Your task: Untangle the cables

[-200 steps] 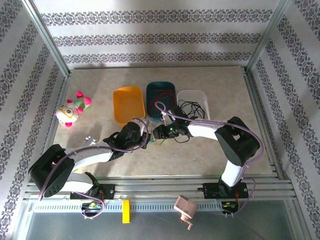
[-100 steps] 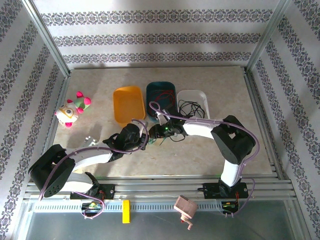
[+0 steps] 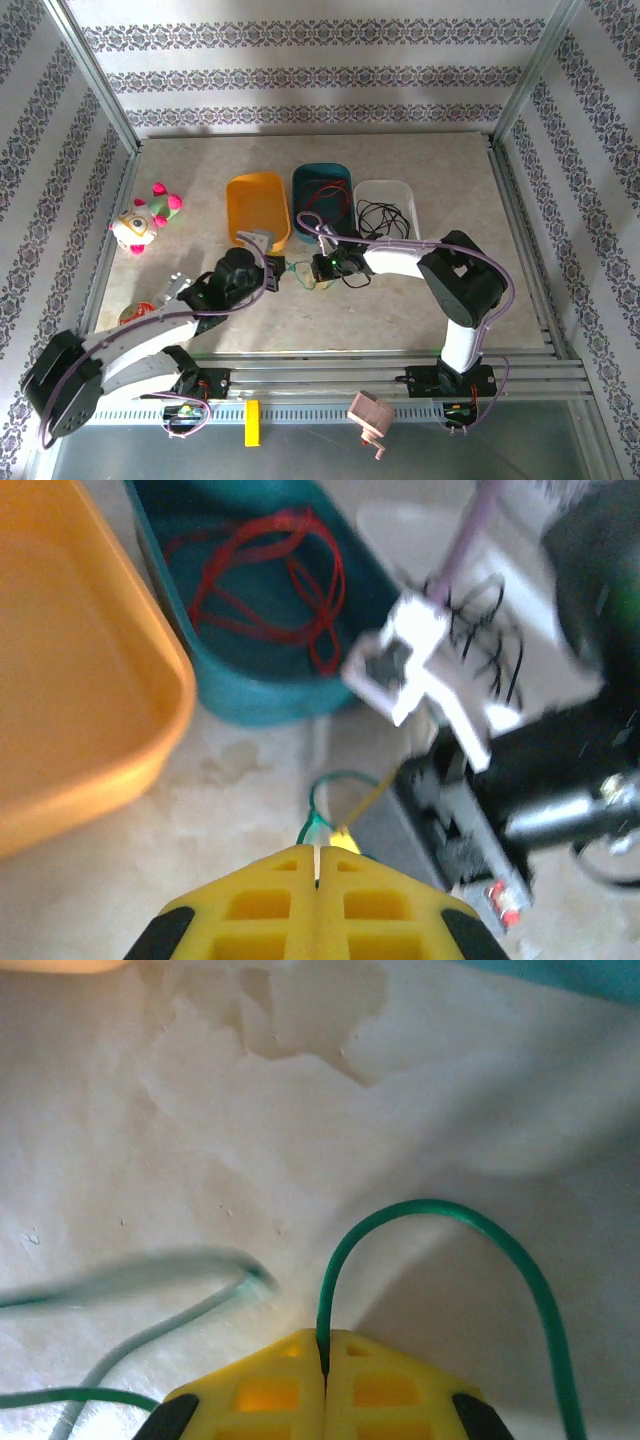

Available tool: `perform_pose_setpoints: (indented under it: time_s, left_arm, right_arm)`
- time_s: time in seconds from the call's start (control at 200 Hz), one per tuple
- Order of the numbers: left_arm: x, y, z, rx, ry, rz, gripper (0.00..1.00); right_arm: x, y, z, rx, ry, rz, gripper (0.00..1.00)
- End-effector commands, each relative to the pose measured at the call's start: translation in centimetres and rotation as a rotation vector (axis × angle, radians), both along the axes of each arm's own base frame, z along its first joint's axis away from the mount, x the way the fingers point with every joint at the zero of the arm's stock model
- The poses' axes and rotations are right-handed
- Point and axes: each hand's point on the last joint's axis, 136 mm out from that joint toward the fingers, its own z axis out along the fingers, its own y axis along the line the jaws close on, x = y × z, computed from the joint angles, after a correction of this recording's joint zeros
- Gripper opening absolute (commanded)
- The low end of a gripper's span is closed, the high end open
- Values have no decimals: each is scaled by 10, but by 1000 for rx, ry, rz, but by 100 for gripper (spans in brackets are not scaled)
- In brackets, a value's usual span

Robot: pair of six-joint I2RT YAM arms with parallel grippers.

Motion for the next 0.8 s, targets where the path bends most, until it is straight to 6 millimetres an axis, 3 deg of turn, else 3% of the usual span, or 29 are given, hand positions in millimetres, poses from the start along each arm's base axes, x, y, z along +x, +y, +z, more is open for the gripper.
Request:
perform_pose_setpoints:
  time_s: [0.0,0.165,0.275,0.435,0.62,0.68,0.74,0.795]
  left_arm:
    - [8,20,38,-161,-45,63,0]
    - [13,46,88,-394,-102,56,0]
    - [17,59,105,-484,-109,30,0]
    - [26,71,99,-465,-79,60,0]
    - [36,69,89,-442,-56,60,0]
    - [37,69,87,-436,-57,62,0]
    - [37,68,85,-433,-52,58,0]
    - [37,67,85,-435,-49,51,0]
  right_arm:
    - [-9,-30,-15,-101,26,-57,0]
    - [-7,-39,-16,-89,39,-88,0]
    - [-7,-40,-18,-86,48,-94,0]
    - [-6,-36,-13,-64,41,-79,0]
    - [-4,-27,11,-7,-18,-55,0]
    - [-3,-23,22,21,-39,-46,6]
    - [-1,-19,36,53,-67,-47,29]
    - [2,-16,53,90,-106,-46,37]
